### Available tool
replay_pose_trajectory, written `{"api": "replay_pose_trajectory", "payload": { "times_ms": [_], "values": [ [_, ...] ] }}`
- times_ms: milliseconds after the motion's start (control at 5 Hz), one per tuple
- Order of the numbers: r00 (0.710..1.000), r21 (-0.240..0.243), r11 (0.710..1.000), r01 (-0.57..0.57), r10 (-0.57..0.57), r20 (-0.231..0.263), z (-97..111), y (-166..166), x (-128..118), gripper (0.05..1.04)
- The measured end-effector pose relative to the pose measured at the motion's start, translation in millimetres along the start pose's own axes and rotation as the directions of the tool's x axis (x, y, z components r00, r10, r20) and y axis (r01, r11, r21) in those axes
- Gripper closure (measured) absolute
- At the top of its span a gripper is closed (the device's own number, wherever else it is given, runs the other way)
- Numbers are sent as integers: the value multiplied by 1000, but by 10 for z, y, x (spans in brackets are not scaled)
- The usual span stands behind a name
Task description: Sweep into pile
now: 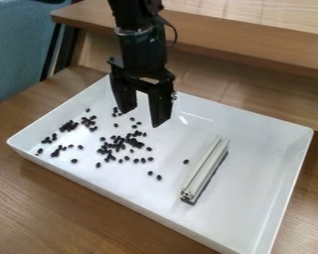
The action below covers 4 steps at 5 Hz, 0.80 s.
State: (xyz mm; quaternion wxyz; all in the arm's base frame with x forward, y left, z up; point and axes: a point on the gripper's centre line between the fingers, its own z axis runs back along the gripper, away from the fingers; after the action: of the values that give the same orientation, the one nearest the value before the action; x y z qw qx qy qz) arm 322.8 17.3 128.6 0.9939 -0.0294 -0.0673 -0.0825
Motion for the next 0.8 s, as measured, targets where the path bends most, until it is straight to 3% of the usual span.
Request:
{"api": "replay_pose_trajectory", "payload": {
  "times_ms": [200, 400, 800],
  "values": [
    [1000, -11, 1000, -12, 12, -27, -90, 2, -15, 84],
    [999, -42, 999, 2, -4, -51, -284, -205, 49, 84],
    [998, -78, 997, -28, 24, -59, -425, -551, 214, 84]
  ]
}}
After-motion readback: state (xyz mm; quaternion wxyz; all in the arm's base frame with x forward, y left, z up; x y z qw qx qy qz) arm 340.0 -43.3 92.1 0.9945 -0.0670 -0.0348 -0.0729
